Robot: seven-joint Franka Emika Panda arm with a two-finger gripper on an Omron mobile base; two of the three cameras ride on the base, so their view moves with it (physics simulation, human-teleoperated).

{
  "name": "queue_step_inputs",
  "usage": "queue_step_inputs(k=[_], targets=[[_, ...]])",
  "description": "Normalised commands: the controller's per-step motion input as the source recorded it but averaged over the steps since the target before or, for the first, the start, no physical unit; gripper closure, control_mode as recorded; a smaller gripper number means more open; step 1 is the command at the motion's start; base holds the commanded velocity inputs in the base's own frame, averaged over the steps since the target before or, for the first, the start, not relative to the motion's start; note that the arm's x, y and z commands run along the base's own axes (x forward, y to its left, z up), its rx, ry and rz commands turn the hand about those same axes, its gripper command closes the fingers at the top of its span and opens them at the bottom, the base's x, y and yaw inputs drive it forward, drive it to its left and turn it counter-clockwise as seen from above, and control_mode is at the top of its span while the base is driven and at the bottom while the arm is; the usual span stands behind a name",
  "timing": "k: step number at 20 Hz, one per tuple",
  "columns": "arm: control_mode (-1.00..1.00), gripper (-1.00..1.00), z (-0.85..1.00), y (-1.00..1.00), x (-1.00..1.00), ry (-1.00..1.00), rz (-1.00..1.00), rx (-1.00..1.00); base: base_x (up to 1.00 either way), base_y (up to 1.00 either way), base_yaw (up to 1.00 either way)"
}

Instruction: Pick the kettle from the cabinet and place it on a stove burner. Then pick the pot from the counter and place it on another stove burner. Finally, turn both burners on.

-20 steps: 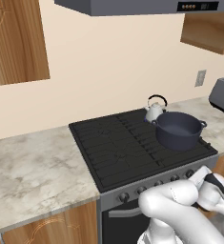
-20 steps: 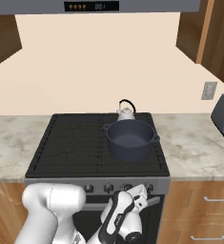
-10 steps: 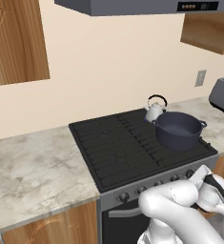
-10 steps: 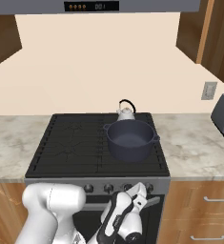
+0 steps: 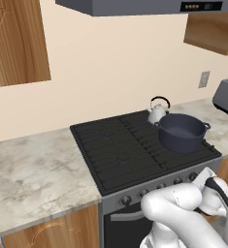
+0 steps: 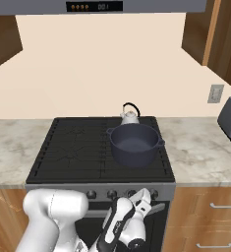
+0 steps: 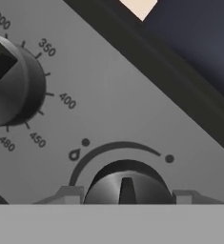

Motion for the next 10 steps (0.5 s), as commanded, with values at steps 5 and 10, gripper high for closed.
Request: queue_step_inputs(k=[5, 10], targets=[[-1.00, -1.00, 0.00, 0.11, -0.02, 0.00, 0.00, -0.06, 0.00, 0.00, 0.00], [-1.00, -1.00, 0.00, 0.00, -0.10, -0.07, 0.00, 0.00, 0.00, 0.00, 0.00]])
